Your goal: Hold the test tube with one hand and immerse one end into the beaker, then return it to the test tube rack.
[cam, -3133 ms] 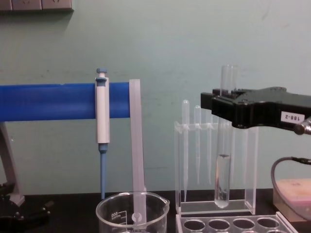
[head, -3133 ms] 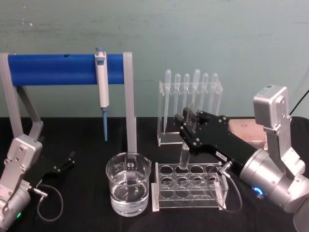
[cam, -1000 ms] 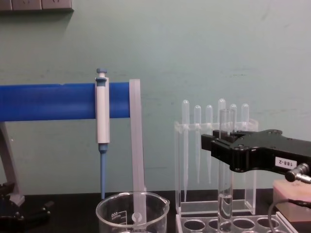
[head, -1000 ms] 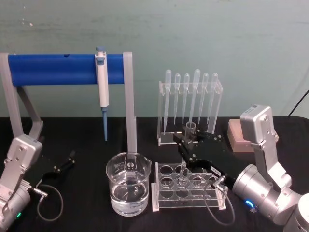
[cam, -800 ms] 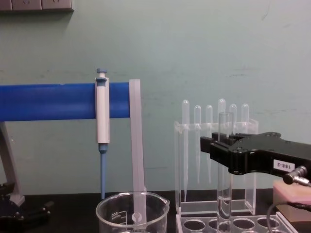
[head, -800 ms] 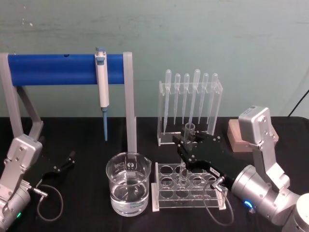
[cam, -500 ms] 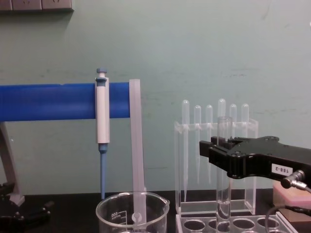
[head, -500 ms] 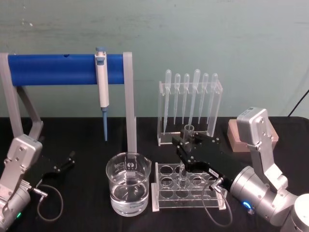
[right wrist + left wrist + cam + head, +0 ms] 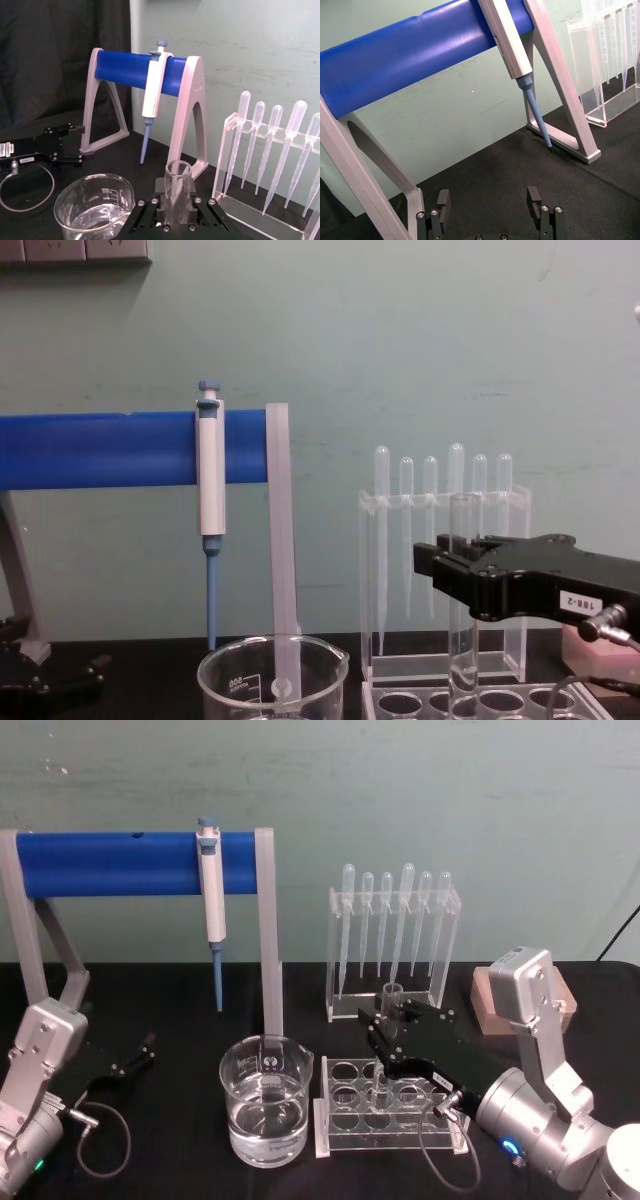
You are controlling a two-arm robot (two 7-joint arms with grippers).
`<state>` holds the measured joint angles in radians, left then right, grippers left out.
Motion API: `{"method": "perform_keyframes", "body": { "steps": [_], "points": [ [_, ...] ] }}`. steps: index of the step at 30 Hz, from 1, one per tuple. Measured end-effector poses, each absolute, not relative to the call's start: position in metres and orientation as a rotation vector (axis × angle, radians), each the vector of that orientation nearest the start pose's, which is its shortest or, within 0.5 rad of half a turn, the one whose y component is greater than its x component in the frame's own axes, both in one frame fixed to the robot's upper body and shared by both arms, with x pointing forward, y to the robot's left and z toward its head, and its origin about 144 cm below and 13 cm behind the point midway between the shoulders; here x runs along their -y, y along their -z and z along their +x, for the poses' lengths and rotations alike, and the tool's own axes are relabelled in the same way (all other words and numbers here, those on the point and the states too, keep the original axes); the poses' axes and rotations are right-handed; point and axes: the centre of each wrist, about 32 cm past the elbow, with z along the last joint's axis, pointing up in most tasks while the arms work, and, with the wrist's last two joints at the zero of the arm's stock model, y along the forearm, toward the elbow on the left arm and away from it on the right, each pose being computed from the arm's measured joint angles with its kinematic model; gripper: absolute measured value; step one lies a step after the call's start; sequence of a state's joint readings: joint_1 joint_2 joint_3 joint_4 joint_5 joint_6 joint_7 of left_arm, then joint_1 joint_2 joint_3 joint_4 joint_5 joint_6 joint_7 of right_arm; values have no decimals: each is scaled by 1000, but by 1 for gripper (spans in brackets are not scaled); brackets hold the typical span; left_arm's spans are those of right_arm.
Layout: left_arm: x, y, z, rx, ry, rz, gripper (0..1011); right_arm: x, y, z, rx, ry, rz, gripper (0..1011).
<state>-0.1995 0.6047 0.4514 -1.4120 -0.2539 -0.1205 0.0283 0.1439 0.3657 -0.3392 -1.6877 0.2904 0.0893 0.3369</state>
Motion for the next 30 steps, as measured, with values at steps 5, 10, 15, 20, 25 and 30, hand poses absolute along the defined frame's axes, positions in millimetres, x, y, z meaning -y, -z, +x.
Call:
{"method": "perform_keyframes", "body": {
  "steps": [5,10,15,20,25,30],
  "points": [
    [-310,-1140,489,285,-1248,304,1000,219,-1202,478,97,885,-50,224],
    [-310,-1140,489,285,-1248,304,1000,219,-1200,478,93,884,-50,224],
    [-310,-1140,489,285,-1248,304,1000,218,-1197,478,89,883,-52,224],
    [-310,-1140,489,285,-1248,304,1000,218,-1195,477,83,883,-54,224],
    [-310,-1140,489,285,-1248,304,1000,217,-1194,477,80,882,-56,224],
    [-310,-1140,489,285,-1248,304,1000,217,-1192,477,76,882,-58,224]
  ]
}}
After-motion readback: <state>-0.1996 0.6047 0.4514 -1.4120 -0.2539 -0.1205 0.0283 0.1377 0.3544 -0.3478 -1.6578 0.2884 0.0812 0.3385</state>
